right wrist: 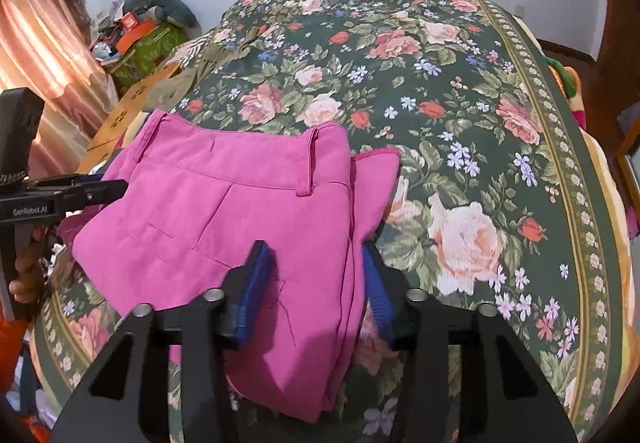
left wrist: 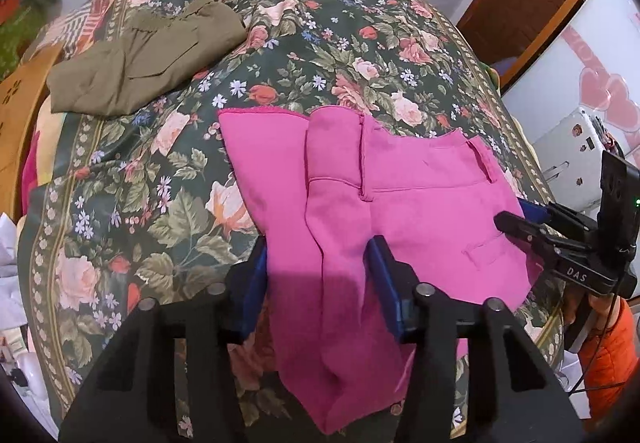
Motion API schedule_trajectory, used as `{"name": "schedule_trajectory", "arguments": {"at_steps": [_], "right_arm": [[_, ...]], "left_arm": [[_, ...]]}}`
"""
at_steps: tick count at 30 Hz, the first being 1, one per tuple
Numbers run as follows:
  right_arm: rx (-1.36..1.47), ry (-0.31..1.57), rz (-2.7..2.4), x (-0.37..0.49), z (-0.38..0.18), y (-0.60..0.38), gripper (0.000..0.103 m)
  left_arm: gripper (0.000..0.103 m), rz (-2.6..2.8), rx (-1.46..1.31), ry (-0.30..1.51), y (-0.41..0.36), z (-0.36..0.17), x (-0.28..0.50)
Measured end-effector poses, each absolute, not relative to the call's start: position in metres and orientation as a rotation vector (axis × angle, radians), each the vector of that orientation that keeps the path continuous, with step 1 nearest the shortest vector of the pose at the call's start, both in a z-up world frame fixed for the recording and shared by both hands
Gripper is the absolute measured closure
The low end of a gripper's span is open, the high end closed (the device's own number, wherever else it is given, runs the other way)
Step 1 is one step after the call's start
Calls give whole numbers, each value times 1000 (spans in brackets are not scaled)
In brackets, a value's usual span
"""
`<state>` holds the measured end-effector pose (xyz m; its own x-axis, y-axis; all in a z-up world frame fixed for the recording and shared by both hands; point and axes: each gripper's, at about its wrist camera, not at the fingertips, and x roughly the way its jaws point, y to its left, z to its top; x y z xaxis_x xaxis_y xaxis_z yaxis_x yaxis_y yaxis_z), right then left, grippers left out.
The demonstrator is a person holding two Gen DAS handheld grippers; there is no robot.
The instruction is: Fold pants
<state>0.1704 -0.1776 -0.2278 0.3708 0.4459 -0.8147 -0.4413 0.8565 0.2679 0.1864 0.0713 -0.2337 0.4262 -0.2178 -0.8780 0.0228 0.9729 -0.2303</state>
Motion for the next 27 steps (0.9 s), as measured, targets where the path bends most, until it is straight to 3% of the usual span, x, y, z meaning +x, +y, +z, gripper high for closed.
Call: {"name": "schedule_trajectory", "arguments": {"at_steps": [4, 7, 18, 27], "right_arm": [[1, 1031, 586, 170, -226, -177, 85], [-3, 1003, 576, 170, -221, -179, 93], [-61, 801, 598, 166, -156, -162, 95], [-94, 692, 631, 204, -118, -110, 95]], "left_arm": [[75, -146, -136, 1101, 62, -229, 184], [80, -111, -70, 1077, 51, -225, 181], [85, -79, -64, 977, 62, -187, 180], [85, 26, -96, 830, 117, -136, 201]]}}
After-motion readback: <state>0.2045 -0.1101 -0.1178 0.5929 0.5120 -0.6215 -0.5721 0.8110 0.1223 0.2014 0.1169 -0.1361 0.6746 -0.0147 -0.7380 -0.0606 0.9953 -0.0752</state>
